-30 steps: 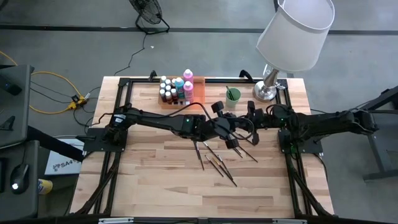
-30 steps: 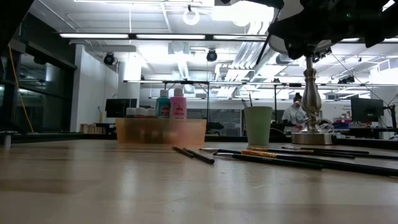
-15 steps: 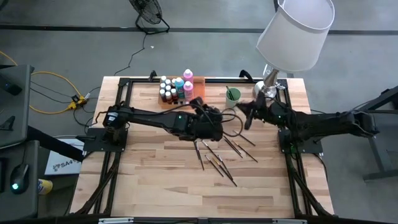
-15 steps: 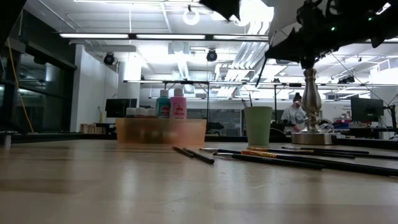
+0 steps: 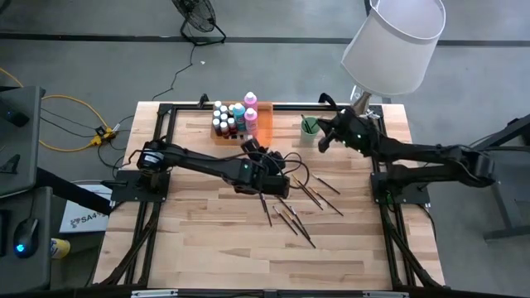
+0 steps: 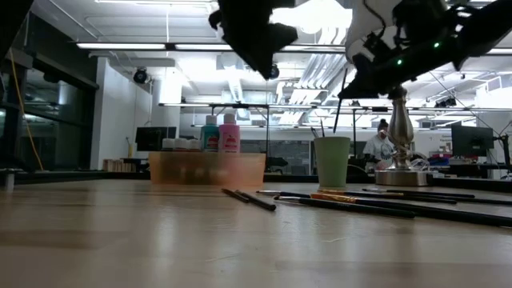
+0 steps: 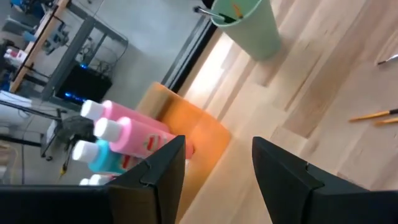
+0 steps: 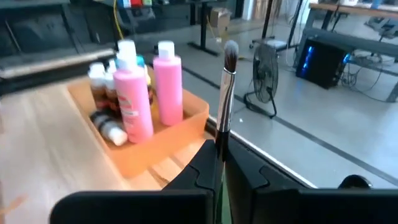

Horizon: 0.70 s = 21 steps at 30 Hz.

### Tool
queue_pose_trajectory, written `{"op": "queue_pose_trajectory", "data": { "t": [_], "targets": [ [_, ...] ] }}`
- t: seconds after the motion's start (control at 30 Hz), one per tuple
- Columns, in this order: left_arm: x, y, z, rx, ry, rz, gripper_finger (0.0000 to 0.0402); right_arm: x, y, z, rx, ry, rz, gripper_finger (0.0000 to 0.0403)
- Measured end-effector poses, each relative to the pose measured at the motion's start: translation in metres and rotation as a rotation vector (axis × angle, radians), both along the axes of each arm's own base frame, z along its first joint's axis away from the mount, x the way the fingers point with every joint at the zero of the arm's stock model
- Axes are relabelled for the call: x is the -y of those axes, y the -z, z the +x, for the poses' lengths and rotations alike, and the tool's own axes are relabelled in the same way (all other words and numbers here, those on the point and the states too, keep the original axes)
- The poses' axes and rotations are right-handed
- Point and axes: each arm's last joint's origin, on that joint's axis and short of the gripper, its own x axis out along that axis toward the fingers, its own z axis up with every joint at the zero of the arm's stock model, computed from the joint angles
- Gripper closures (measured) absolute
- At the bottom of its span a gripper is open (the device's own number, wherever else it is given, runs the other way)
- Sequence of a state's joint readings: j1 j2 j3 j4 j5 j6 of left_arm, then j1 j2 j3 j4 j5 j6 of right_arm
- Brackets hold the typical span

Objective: Pick & Place Paint Supplies
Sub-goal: Put the silver paint brush into the green cup

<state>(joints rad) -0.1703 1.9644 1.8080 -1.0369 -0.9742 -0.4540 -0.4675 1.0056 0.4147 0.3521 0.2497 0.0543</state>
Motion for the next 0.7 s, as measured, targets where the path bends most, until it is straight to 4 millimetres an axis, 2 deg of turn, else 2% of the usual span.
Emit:
{"op": "queue_pose_trajectory", "data": {
  "t": [0.17,0.27,0.33,0.4,0.47,0.53,0.6,0.67,0.7],
  "targets": [
    [0.001,0.009,0.002,0.065,0.055,-0.062,0.0223,0.016,0.011,0.004,-0.055,0.007,0.037,0.0397],
    [-0.001,0.012,0.006,0.095,0.201,-0.159,0.0223,0.024,0.017,0.004,-0.078,-0.006,0.064,0.0397],
    [-0.003,0.016,0.015,0.159,0.321,-0.217,0.0223,0.028,0.02,0.003,-0.085,-0.017,0.081,0.0397],
    [-0.008,0.019,0.011,0.155,0.375,-0.258,0.0223,0.032,0.022,0.003,-0.085,-0.025,0.091,0.0396],
    [-0.015,0.018,0.014,0.251,0.406,-0.285,0.0223,0.033,0.024,0.002,-0.096,-0.025,0.106,0.0388],
    [-0.025,0.024,0.002,0.246,0.379,-0.303,0.0223,0.036,0.025,0.002,-0.09,-0.02,0.108,0.0381],
    [-0.031,0.025,0.0,0.341,0.371,-0.308,0.0223,0.035,0.027,0.002,-0.102,-0.032,0.116,0.0376],
    [-0.038,0.03,-0.016,0.344,0.333,-0.323,0.0223,0.035,0.026,0.003,-0.099,-0.046,0.108,0.0374],
    [-0.04,0.028,-0.018,0.401,0.331,-0.323,0.0223,0.035,0.026,0.003,-0.1,-0.046,0.107,0.0374]
  ]
}}
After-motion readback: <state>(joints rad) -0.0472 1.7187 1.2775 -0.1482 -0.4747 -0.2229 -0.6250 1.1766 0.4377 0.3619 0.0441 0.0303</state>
